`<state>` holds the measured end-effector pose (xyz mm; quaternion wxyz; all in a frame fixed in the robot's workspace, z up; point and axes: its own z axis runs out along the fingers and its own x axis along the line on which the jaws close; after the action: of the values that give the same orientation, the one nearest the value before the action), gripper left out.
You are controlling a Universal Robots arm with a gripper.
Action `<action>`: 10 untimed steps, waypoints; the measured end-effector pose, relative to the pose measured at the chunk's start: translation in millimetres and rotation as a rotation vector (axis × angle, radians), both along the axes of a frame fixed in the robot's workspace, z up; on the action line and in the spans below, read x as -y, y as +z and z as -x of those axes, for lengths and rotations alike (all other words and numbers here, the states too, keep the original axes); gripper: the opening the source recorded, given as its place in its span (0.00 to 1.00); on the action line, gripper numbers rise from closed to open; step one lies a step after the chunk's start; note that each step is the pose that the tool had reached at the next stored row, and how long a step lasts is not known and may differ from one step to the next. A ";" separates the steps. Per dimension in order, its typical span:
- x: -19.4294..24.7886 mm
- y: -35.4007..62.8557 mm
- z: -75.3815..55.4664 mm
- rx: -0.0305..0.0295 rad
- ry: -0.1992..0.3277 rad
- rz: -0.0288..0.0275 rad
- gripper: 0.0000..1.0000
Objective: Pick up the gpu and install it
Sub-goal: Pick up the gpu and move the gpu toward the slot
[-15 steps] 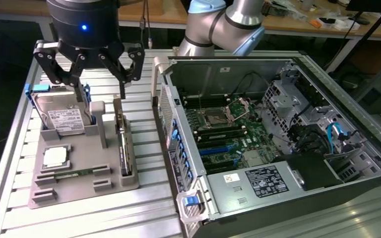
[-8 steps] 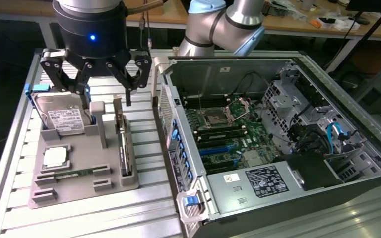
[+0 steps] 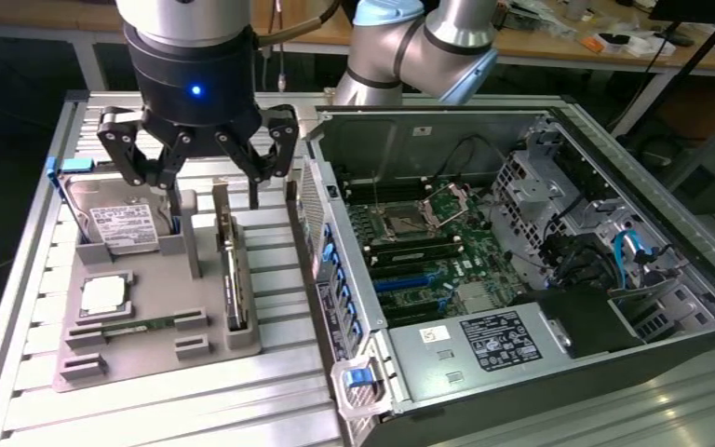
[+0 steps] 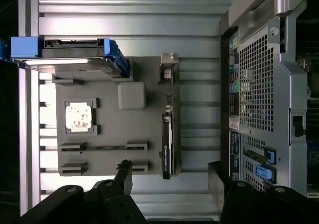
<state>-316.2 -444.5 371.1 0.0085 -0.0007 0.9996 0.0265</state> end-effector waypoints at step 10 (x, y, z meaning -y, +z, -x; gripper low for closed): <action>1.1 -18.8 -0.1 0.0000 0.000 -0.0001 0.72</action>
<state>-316.1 -445.6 352.3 0.0086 -0.0007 0.9996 0.0266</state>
